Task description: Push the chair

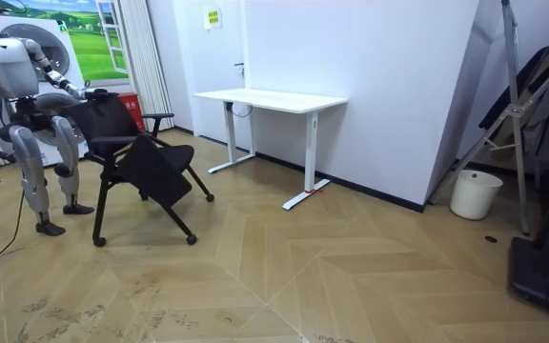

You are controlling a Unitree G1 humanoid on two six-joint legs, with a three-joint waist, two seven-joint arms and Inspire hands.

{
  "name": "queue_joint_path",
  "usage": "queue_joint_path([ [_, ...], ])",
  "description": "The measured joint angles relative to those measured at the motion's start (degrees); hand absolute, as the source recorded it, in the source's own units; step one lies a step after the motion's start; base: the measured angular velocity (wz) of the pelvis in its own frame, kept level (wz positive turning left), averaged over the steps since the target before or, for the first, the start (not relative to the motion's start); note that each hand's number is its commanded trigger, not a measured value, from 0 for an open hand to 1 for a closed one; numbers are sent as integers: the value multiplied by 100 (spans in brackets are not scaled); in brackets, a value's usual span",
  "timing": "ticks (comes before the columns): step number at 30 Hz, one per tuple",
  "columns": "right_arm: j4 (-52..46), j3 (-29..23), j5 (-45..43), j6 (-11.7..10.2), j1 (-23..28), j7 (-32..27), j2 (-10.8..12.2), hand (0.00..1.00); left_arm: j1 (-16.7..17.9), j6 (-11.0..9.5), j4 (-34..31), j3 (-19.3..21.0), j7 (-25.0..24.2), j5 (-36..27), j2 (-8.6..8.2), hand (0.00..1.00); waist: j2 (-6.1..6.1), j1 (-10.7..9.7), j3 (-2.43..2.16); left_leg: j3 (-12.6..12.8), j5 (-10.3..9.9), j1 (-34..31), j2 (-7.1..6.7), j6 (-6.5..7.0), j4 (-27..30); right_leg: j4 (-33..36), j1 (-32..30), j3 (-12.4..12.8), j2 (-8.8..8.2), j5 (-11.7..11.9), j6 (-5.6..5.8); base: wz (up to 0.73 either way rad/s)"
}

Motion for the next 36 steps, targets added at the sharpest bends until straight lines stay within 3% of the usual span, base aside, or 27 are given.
queue_joint_path([
  [11,-11,-1,-9,2,32,10,-1,0,-10,-14,106,27,3,-109,1,0,23,-4,-25,119,-1,48,29,-2,3,16,-7,120,27,27,-22,-6],
  [16,-10,-2,-13,1,66,11,-14,0,-173,-36,433,27,3,-277,0,0,62,9,-50,124,-3,74,39,-4,-2,27,-9,124,37,35,-27,-1],
  [17,-10,-3,-13,1,72,15,-16,0,-178,-34,464,27,3,-310,0,29,73,5,-55,125,-3,84,42,-4,-8,26,-2,127,40,35,-28,-3],
  [18,-9,-6,-16,2,97,45,-19,0,-178,-31,513,27,-1,-325,0,95,84,2,-59,126,-3,95,45,-5,-28,25,20,127,45,35,-28,0],
  [19,-9,-6,-16,2,107,66,-19,0,-178,-32,529,27,-1,-325,0,100,86,1,-60,126,-4,105,47,-6,-30,22,31,127,47,35,-28,0],
  [28,-13,-234,-176,118,142,194,-126,0,-177,-50,532,59,-14,-476,28,100,78,-43,-52,159,-8,152,59,-12,-86,21,34,192,64,35,-29,-2],
  [36,-32,-227,-266,118,121,246,-127,0,-177,-121,530,41,-122,-250,227,100,59,-47,-38,159,-8,115,56,-12,-79,20,2,196,65,36,-29,0],
])
